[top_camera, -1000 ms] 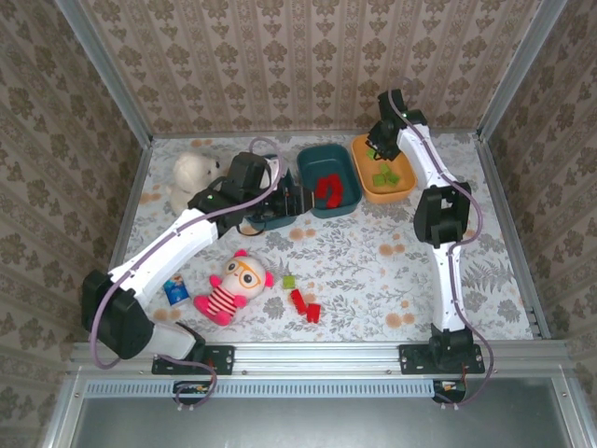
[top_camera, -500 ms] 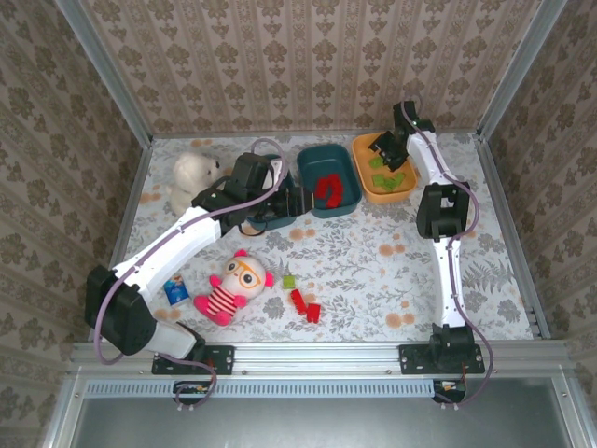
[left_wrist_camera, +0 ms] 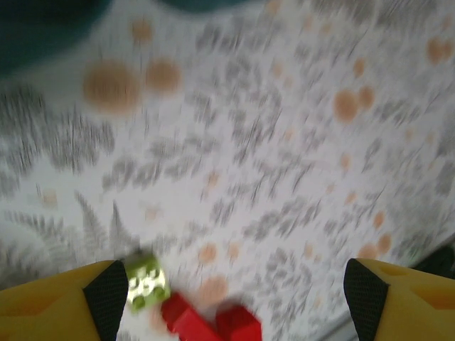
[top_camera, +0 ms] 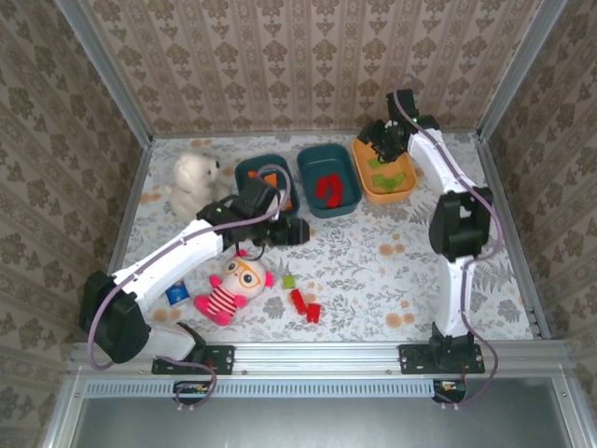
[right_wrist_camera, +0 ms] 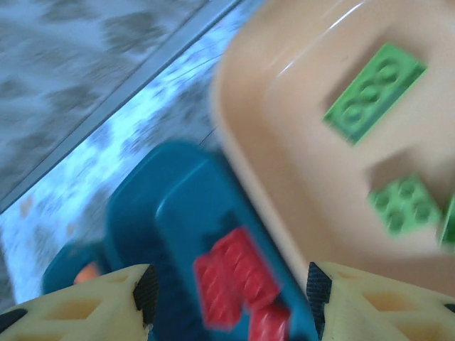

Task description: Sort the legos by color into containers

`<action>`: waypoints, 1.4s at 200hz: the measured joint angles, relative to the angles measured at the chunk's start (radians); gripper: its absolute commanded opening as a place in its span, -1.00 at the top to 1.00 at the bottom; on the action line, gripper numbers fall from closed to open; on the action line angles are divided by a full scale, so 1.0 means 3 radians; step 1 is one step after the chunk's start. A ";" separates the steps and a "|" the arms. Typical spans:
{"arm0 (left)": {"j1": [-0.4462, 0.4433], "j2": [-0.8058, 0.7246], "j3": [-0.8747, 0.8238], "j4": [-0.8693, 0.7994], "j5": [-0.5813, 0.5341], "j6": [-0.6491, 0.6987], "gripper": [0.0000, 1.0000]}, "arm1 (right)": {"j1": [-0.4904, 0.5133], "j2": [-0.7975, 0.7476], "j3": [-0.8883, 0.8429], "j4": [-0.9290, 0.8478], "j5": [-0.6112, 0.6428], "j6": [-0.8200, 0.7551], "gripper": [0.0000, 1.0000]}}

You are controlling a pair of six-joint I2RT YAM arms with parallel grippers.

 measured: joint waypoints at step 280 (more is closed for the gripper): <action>-0.0926 0.0683 -0.0736 0.0402 -0.0303 -0.2201 0.42 | 0.1231 -0.4064 -0.4342 0.0612 -0.1293 -0.0273 -0.24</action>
